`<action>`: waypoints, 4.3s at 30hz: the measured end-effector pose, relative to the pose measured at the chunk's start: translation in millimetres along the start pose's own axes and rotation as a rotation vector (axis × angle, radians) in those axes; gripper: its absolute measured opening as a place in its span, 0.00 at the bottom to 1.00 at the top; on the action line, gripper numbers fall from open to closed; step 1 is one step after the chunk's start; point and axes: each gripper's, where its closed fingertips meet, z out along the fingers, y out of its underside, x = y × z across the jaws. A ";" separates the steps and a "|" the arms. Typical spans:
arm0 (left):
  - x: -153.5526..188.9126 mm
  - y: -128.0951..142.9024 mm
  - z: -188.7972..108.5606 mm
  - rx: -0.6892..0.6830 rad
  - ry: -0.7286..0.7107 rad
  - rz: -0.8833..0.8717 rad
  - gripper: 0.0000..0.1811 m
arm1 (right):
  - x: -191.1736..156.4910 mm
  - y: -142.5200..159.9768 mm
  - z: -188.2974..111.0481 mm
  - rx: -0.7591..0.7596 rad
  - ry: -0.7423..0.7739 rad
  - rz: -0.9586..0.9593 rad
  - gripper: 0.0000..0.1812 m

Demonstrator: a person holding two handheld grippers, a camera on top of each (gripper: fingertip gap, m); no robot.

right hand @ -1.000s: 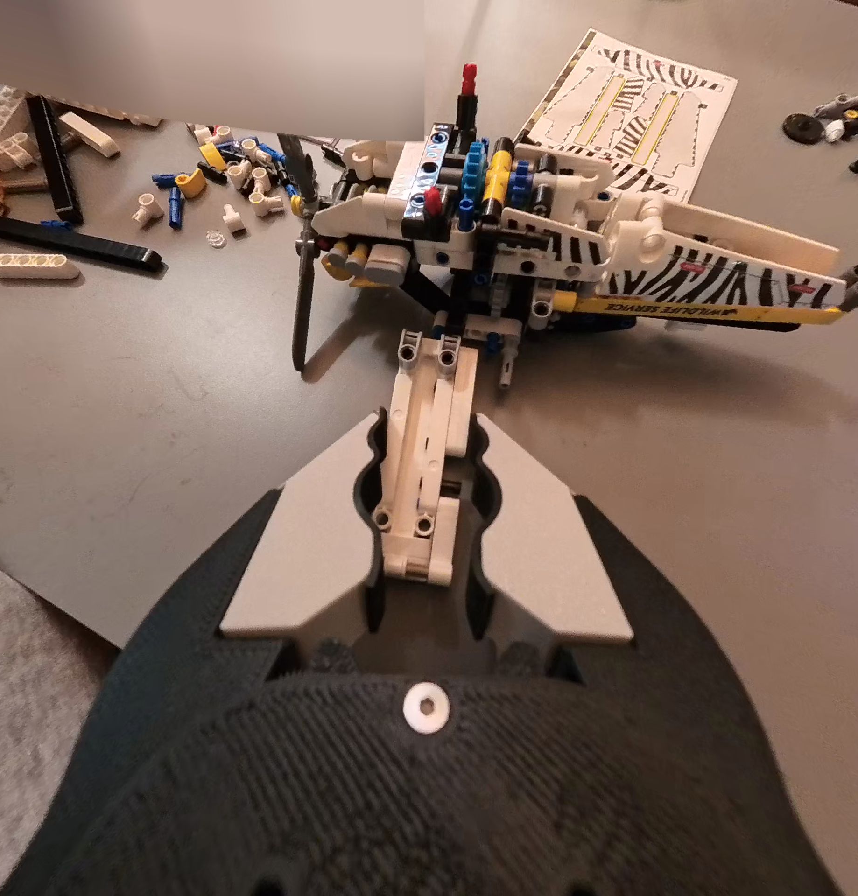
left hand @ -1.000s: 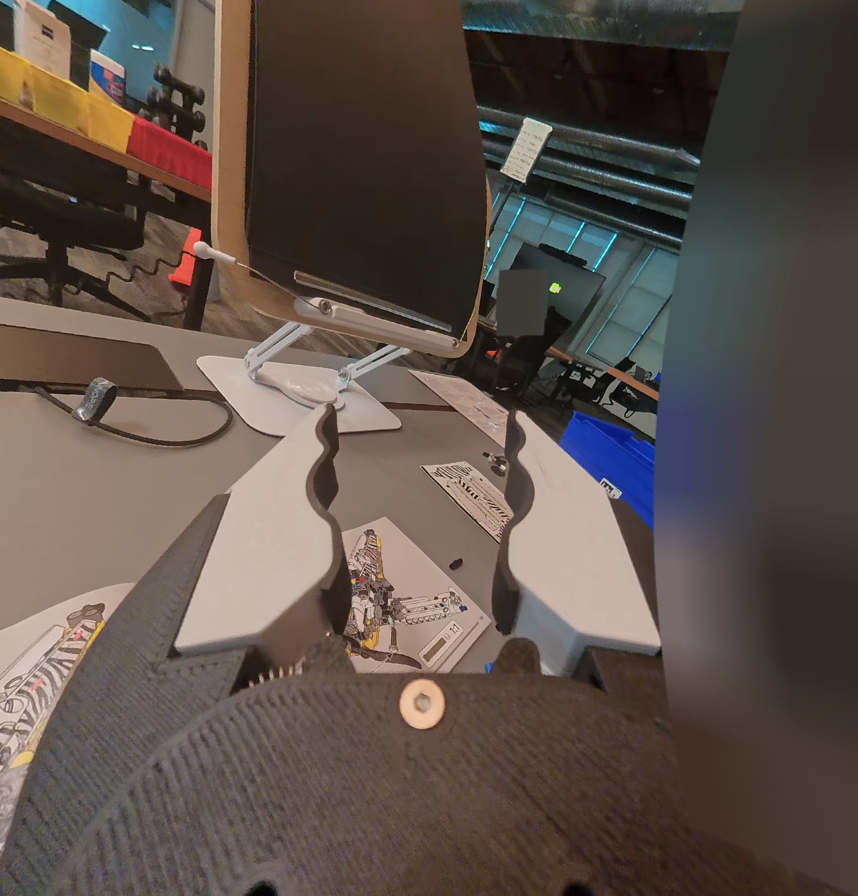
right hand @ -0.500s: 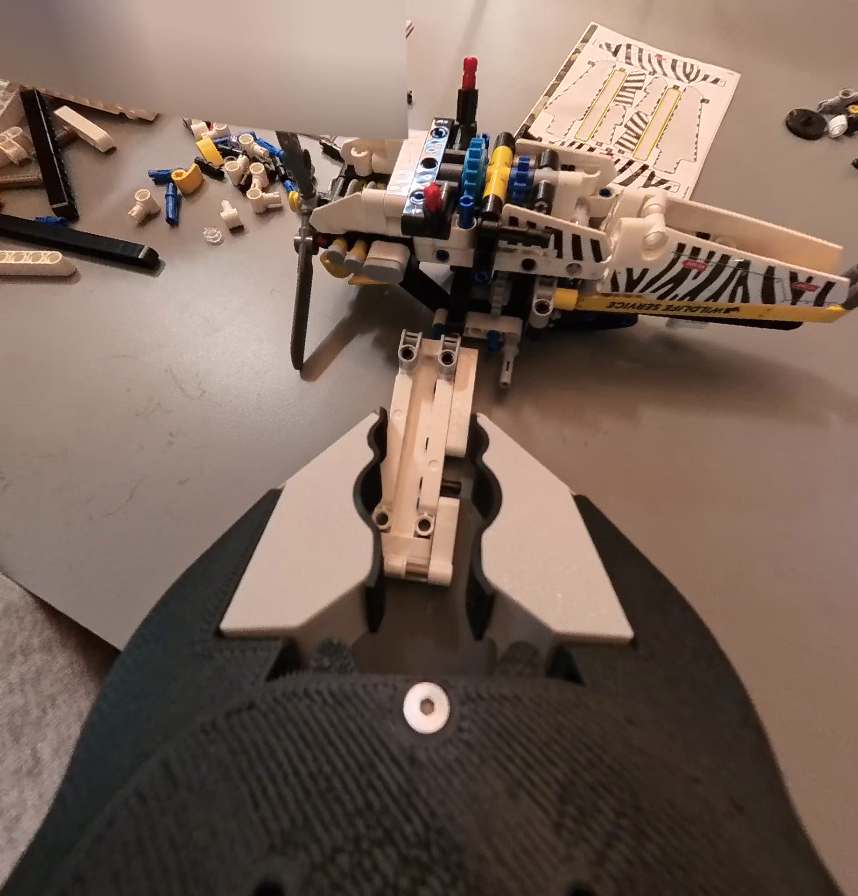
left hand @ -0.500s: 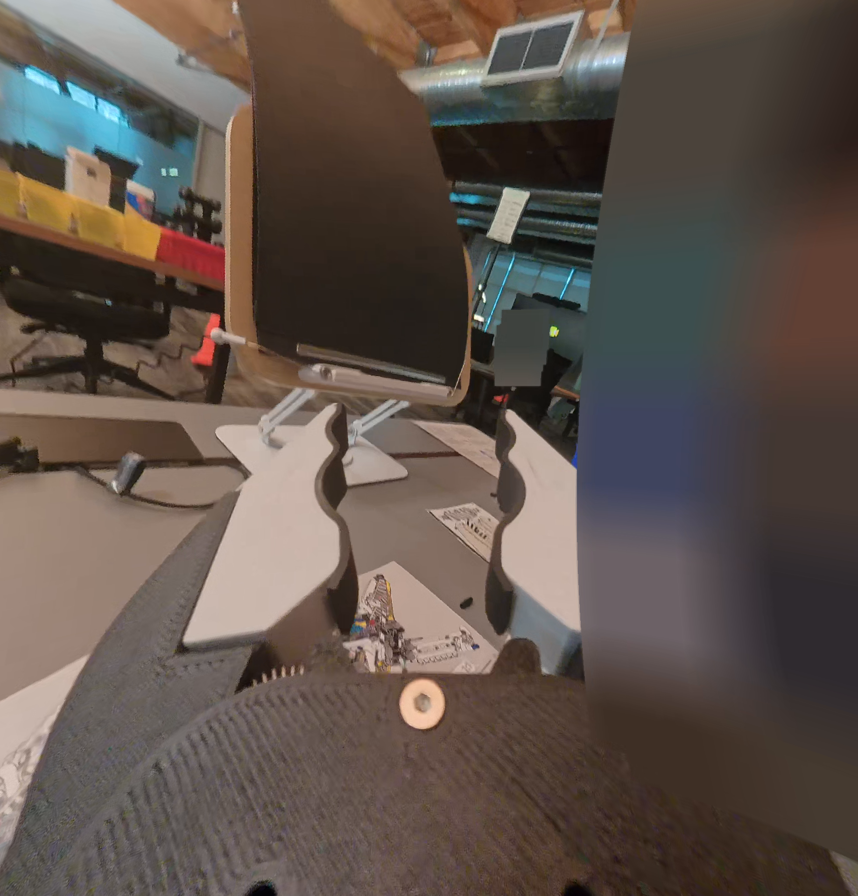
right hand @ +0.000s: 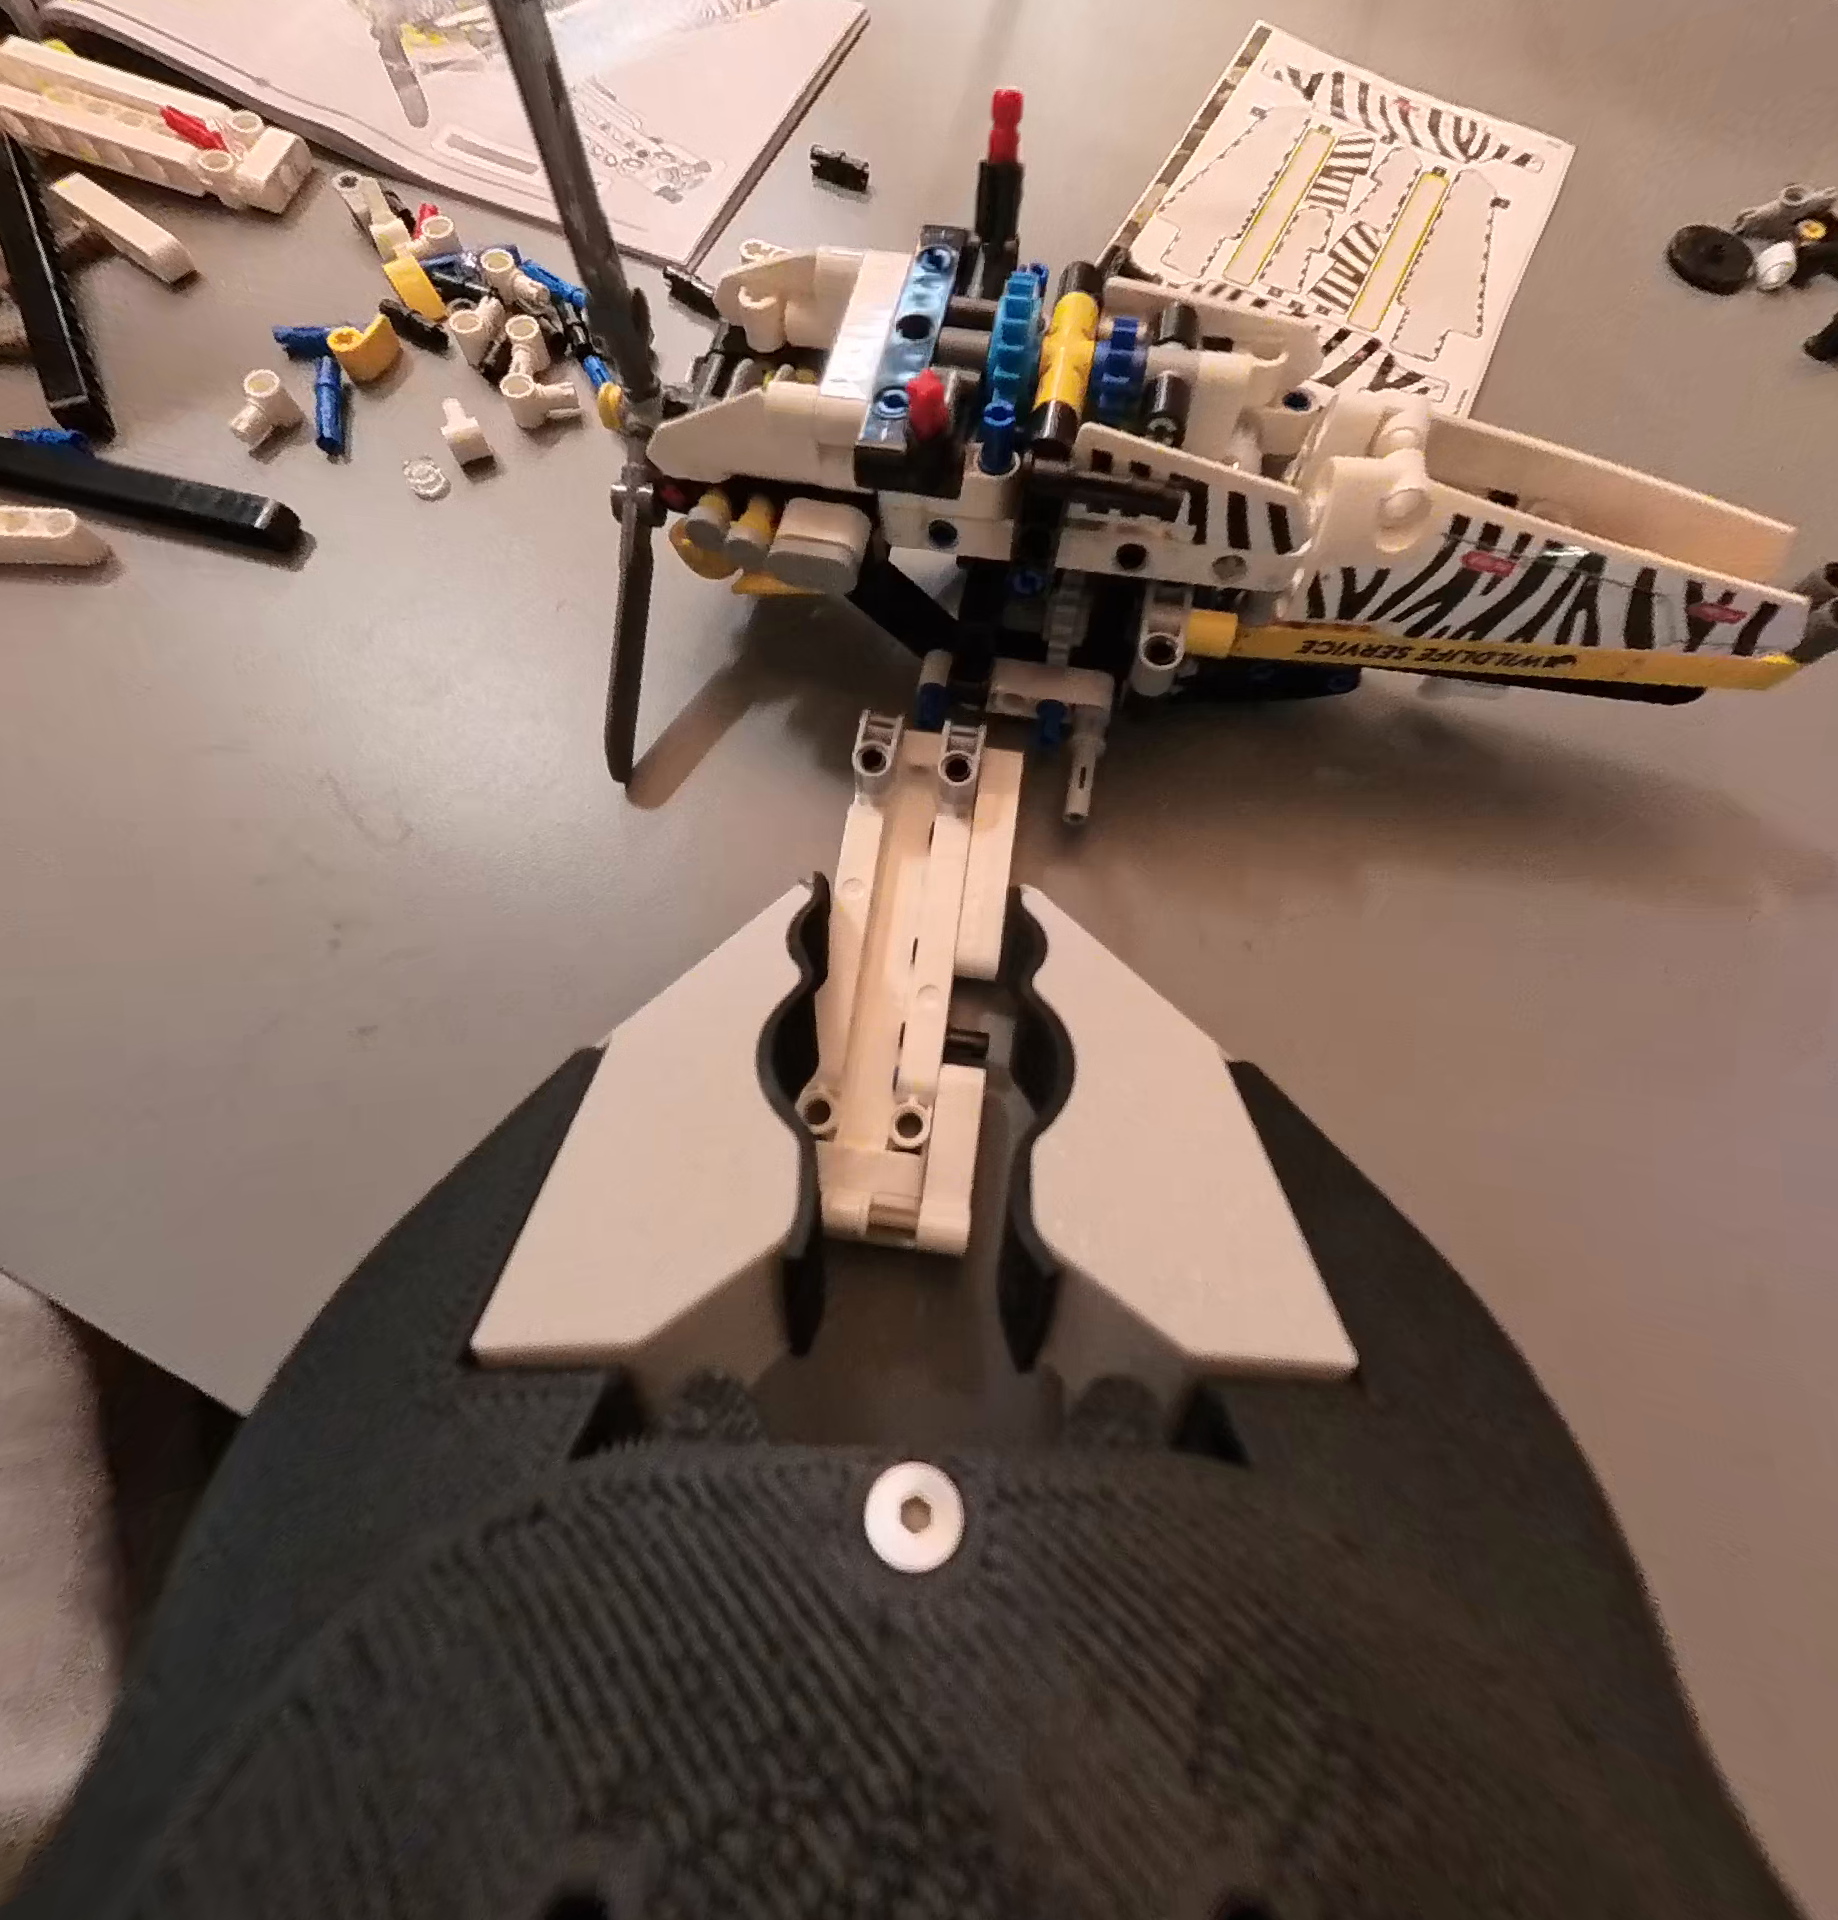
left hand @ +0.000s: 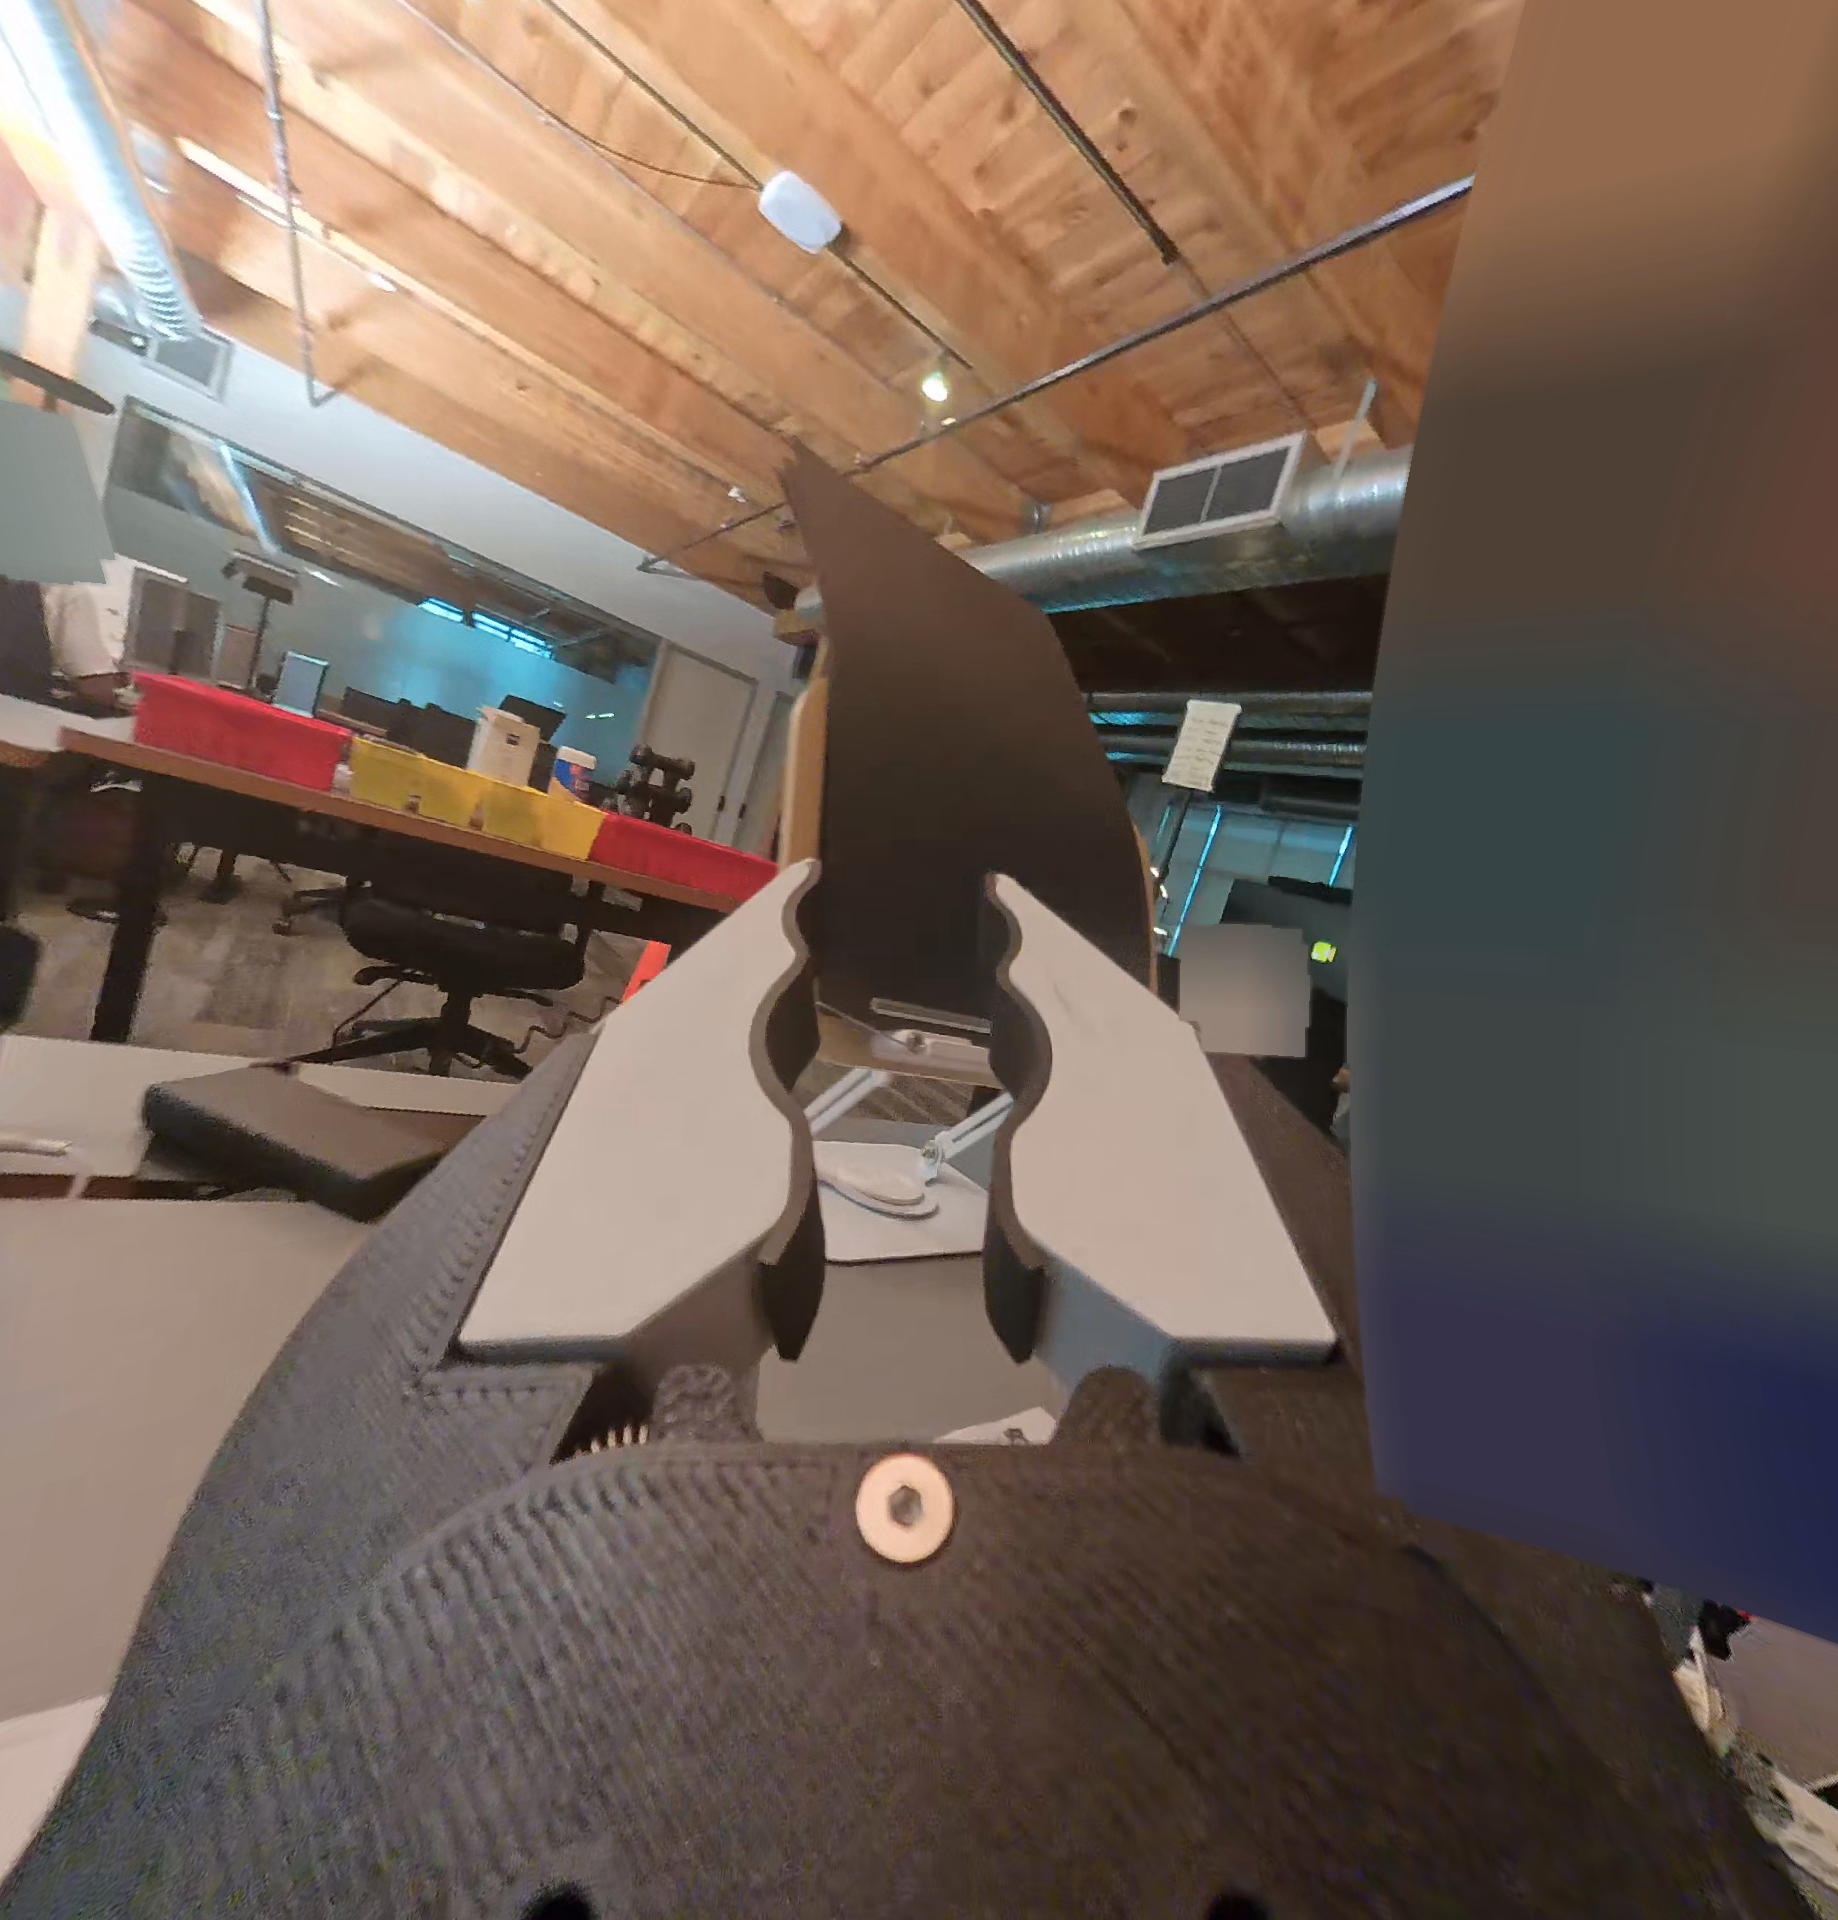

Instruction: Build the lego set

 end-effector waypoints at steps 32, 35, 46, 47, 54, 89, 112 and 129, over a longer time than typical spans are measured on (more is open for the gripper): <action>-59.2 3.4 -23.6 -0.167 -0.043 -0.228 0.20 | 3.0 1.0 0.6 -0.007 0.027 -0.003 0.18; -56.7 15.0 -21.5 -0.237 -0.029 -0.229 0.18 | 3.0 1.0 0.7 -0.007 0.026 -0.001 0.18; -47.0 47.0 -15.2 -0.422 -0.036 -0.110 0.19 | 3.2 1.0 0.8 -0.008 0.028 -0.002 0.18; -47.1 46.0 -15.4 -0.416 -0.033 -0.123 0.19 | 3.3 1.0 0.9 -0.008 0.030 -0.002 0.18; -46.4 42.0 -16.0 -0.396 -0.023 -0.151 0.19 | 3.8 0.9 0.9 -0.007 0.039 -0.009 0.18; 252.7 275.3 -22.0 -1.175 0.637 0.054 0.51 | 4.0 -6.6 -5.7 0.060 0.086 -0.059 0.18; 260.6 315.8 -37.3 -1.326 0.655 -0.050 0.44 | 3.1 -1.4 -1.7 0.019 0.015 0.040 0.18; 258.1 322.0 -38.9 -1.309 0.666 0.028 0.40 | 3.9 0.8 3.5 -0.014 0.013 0.096 0.18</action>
